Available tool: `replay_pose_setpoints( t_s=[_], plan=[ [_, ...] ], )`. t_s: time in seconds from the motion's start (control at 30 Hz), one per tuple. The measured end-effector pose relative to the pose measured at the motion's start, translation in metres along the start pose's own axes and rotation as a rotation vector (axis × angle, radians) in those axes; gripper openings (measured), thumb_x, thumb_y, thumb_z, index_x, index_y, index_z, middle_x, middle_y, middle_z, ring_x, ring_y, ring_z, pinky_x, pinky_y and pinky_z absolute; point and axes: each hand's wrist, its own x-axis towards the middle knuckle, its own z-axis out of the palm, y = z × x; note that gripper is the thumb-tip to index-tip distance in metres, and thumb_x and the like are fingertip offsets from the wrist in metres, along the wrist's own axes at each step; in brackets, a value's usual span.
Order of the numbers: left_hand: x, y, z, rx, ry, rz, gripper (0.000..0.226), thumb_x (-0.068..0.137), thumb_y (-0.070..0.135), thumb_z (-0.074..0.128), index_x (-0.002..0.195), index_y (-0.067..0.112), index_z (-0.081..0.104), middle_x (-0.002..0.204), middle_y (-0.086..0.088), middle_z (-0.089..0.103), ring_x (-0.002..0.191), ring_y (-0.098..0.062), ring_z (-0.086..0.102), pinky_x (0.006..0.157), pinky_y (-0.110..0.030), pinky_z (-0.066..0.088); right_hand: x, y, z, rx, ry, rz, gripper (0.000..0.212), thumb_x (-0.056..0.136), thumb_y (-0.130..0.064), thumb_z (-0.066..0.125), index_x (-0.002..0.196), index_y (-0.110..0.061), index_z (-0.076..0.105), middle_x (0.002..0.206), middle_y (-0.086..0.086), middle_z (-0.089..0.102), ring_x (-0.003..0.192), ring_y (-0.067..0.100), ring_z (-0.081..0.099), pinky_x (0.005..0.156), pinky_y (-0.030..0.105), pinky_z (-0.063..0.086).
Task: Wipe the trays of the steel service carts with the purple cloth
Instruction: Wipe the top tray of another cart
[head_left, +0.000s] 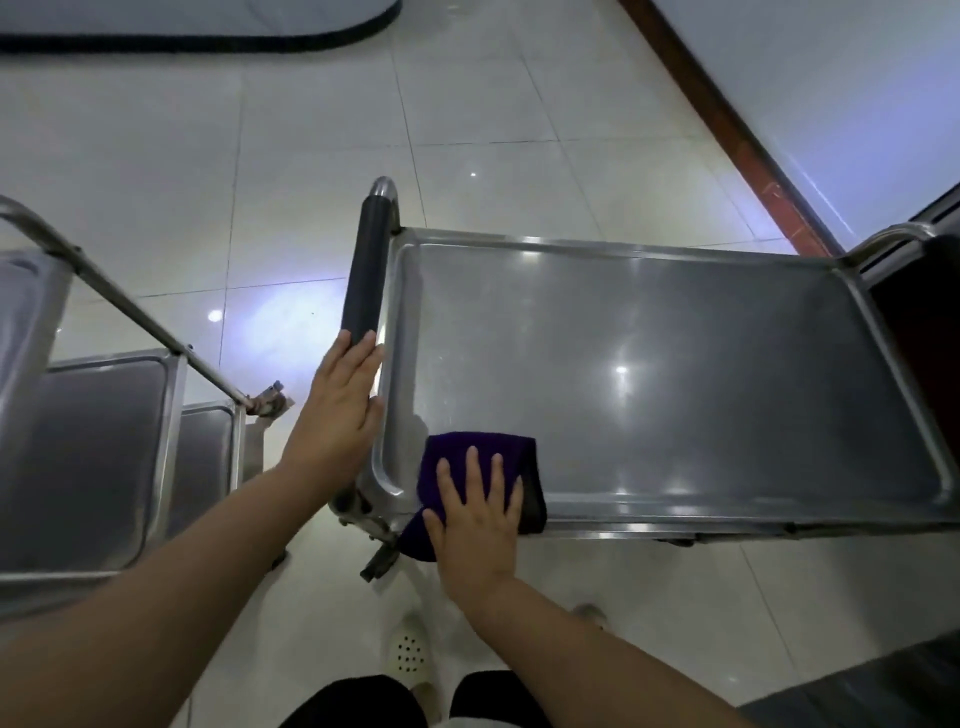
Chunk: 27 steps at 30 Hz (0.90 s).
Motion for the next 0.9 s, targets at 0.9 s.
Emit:
replay_pose_setpoints(
  t_s=[0.9],
  plan=[
    [0.051,0.001,-0.004,0.189,0.122,0.086,0.042,0.061,-0.008,0.067,0.101,0.005,0.066,0.114,-0.011,0.059,0.121,-0.032,0.036,0.095,-0.048,0.031,0.040,0.213,-0.073,0.012,-0.061,0.576,0.057,0.104,-0.040,0.019,0.153,-0.030,-0.008,0.162,0.003,-0.009,0.148,0.028,-0.008,0.119,0.048,0.002]
  ],
)
